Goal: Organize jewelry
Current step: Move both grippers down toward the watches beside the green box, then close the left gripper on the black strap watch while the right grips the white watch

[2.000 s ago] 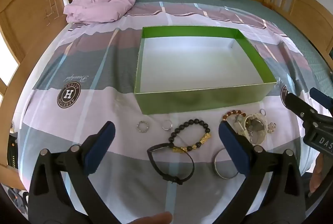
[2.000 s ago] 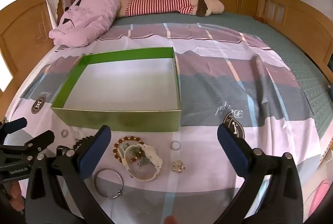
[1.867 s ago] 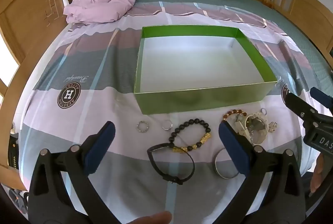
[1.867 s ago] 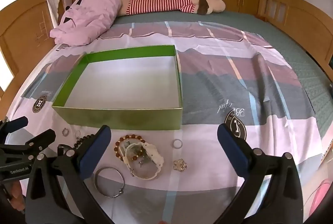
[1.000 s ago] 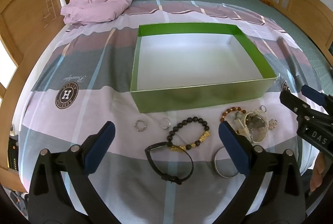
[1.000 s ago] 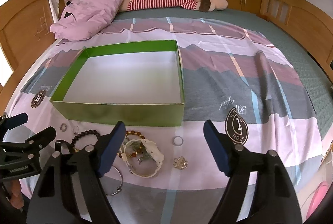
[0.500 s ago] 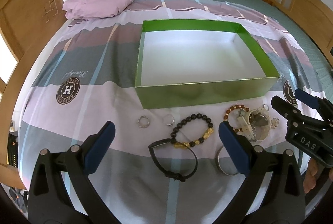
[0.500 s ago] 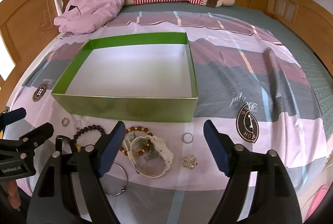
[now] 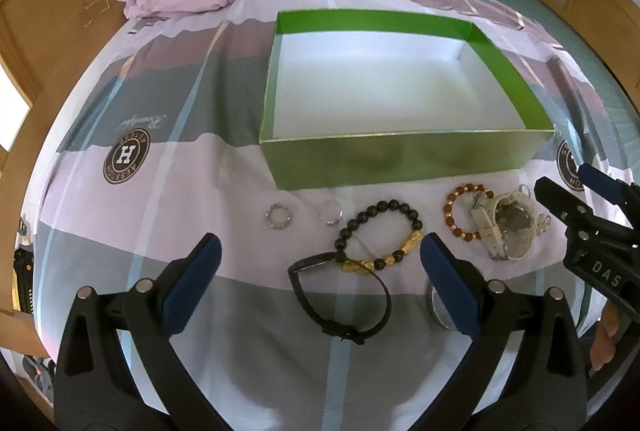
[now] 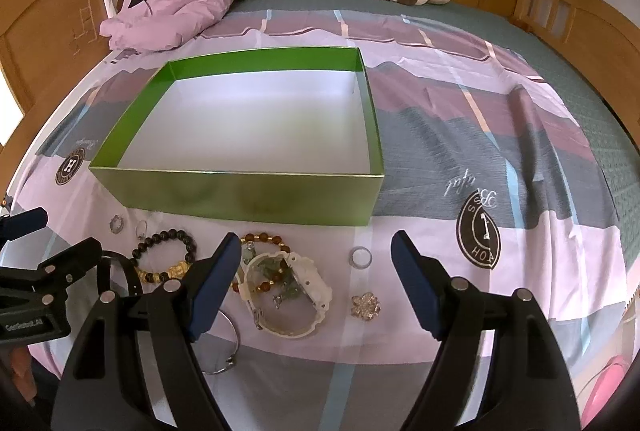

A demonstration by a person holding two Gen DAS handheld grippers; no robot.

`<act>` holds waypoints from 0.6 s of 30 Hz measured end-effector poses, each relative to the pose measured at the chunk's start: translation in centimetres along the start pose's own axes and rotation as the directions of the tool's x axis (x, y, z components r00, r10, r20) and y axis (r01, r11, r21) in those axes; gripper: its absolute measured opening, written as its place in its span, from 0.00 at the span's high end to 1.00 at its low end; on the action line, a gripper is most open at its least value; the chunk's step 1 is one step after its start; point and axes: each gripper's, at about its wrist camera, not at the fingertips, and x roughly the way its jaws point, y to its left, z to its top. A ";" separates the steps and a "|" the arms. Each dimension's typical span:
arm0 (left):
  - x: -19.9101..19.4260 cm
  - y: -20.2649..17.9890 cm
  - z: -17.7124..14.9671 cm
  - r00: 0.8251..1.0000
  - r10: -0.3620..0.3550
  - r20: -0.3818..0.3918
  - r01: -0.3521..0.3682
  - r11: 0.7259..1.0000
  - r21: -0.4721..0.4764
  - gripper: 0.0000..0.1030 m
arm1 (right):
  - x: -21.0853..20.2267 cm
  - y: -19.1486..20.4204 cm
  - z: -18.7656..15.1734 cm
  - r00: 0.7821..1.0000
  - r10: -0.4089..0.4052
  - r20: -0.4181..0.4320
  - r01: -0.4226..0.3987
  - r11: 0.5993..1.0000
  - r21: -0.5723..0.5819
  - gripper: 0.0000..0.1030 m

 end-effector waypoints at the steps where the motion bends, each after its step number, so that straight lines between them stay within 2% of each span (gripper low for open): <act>1: 0.0 0.3 0.1 1.000 -0.004 -0.001 0.004 1.000 -0.003 0.02 | 0.0 0.0 0.0 1.000 -0.001 -0.003 0.001 1.000 -0.002 0.24; 5: -0.4 3.1 0.9 0.999 -0.025 0.022 0.027 0.996 -0.090 0.03 | 0.5 -0.1 0.0 0.999 0.016 -0.029 -0.016 1.000 0.007 0.24; 6: -0.3 3.8 1.0 0.999 -0.032 0.022 0.034 0.993 -0.113 0.05 | 0.7 -0.2 -0.1 0.999 0.031 -0.037 -0.030 0.999 0.012 0.26; 7: 0.1 4.5 1.1 0.999 -0.036 0.013 0.038 0.990 -0.137 0.07 | 0.8 -0.2 -0.1 0.998 0.039 -0.043 -0.039 0.999 0.014 0.35; 8: 0.5 4.7 1.2 0.999 -0.037 0.004 0.037 0.988 -0.147 0.09 | 0.9 -0.2 -0.2 0.998 0.040 -0.053 -0.039 0.999 0.012 0.37; 16: 3.3 4.8 1.5 0.996 -0.036 -0.087 0.022 0.988 -0.152 0.17 | 2.2 0.1 -0.4 0.994 0.010 -0.110 -0.012 1.000 -0.021 0.38; 18: 3.4 4.7 1.5 0.994 -0.038 -0.099 0.024 0.990 -0.140 0.21 | 2.3 -0.5 -0.3 0.993 0.035 -0.117 -0.035 0.999 -0.003 0.38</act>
